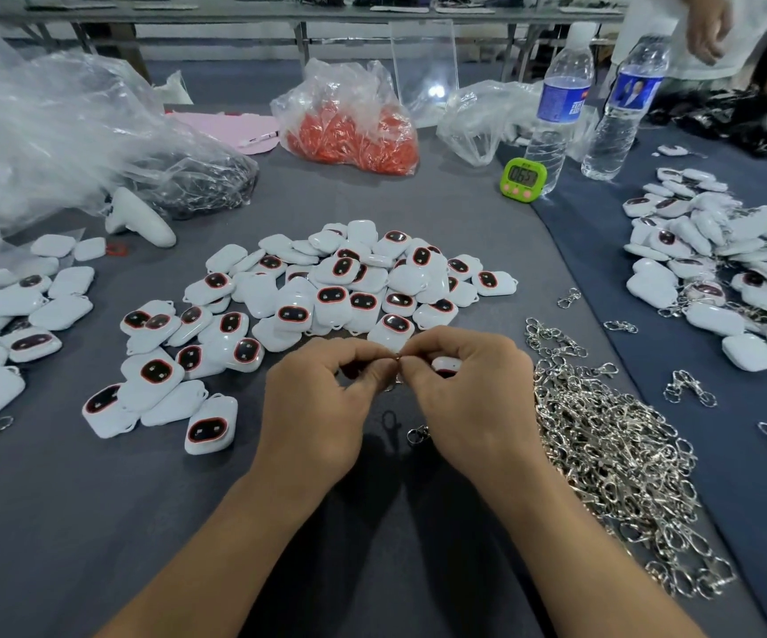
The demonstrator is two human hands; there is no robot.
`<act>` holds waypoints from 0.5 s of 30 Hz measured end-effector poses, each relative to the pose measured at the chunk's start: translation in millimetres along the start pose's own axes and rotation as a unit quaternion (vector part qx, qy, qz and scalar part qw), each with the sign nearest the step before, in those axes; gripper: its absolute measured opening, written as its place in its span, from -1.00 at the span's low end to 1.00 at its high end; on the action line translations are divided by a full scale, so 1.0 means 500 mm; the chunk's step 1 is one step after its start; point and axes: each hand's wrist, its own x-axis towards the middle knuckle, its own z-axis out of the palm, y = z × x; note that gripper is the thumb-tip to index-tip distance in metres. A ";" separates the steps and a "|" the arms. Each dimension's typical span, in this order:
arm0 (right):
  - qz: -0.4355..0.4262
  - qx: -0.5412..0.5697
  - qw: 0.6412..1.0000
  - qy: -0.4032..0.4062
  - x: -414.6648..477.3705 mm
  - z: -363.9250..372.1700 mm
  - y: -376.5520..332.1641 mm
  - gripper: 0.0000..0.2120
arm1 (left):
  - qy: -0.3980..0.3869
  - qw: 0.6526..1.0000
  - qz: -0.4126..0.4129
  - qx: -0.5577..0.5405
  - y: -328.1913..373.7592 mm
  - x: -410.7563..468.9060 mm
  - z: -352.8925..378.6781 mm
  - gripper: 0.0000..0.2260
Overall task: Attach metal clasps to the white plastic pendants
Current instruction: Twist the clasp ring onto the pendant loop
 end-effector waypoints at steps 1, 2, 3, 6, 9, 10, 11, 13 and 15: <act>0.001 0.009 1.000 0.002 0.001 0.000 0.000 -0.85 | -0.002 1.000 -0.014 -0.019 0.002 0.000 0.000 -0.85; 0.005 0.021 1.000 -0.001 0.002 -0.001 -0.001 -0.82 | -0.010 0.999 -0.029 -0.044 0.003 0.000 0.000 -0.84; 0.011 0.035 0.999 -0.007 0.003 -0.002 -0.002 -0.79 | -0.021 0.996 -0.047 -0.075 0.005 0.001 0.001 -0.83; 0.023 0.067 0.997 -0.016 0.005 -0.006 -0.003 -0.75 | -0.052 0.984 -0.081 -0.149 0.009 0.002 -0.002 -0.75; 0.023 0.076 0.997 -0.024 0.004 -0.009 -0.005 -0.76 | -0.062 0.983 -0.086 -0.153 0.014 0.001 -0.004 -0.77; 0.022 0.080 0.996 -0.028 0.003 -0.010 -0.006 -0.76 | -0.064 0.982 -0.087 -0.154 0.015 0.000 -0.005 -0.77; 0.021 0.082 0.996 -0.031 0.003 -0.011 -0.006 -0.76 | -0.064 0.982 -0.089 -0.154 0.016 0.000 -0.006 -0.77; 0.020 0.082 0.996 -0.038 0.003 -0.012 -0.006 -0.77 | -0.063 0.983 -0.092 -0.149 0.016 0.000 -0.008 -0.78; 0.021 0.083 0.995 -0.047 0.004 -0.014 -0.006 -0.80 | -0.062 0.982 -0.096 -0.147 0.017 0.001 -0.007 -0.81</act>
